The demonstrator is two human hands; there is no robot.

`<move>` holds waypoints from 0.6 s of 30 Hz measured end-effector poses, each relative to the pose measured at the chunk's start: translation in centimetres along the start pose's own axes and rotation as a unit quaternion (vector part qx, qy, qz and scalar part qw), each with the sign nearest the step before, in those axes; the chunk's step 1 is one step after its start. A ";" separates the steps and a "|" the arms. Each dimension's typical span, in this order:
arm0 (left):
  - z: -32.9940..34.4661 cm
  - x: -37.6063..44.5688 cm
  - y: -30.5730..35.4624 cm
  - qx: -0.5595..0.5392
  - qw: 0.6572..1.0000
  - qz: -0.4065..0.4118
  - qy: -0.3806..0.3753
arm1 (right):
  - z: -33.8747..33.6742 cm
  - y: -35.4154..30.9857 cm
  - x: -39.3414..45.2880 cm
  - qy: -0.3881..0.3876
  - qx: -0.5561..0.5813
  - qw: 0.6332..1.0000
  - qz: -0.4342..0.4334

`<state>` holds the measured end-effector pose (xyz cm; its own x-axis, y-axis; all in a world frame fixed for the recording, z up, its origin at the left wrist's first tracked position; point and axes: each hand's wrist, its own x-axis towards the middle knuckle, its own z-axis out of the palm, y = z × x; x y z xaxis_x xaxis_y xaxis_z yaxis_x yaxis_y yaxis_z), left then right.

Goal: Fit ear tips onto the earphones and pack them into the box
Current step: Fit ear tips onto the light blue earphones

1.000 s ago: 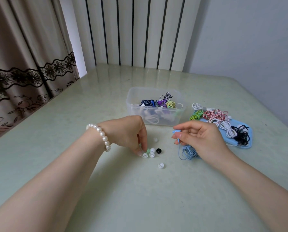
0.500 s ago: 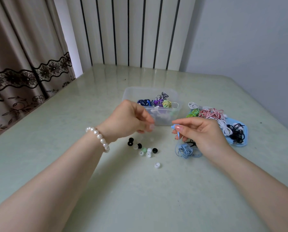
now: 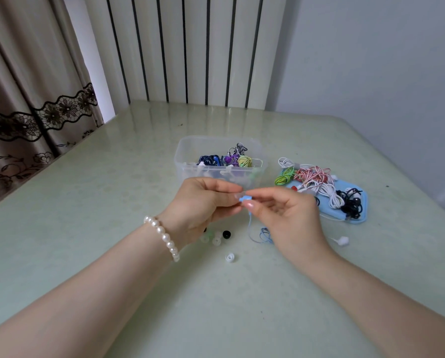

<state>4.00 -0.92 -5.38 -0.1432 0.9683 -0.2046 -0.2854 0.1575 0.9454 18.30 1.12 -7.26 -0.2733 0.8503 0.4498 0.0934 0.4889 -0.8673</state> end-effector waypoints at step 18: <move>0.2 -0.2 0.2 -0.093 0.994 -0.033 -0.041 | -0.8 0.5 1.0 0.005 0.083 0.995 0.056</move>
<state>4.11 -1.02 -5.09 -0.0426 0.9710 -0.2351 -0.4631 0.1894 0.8659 18.80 2.35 -7.07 -0.2614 0.8994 0.3503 -0.0378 0.3531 -0.9348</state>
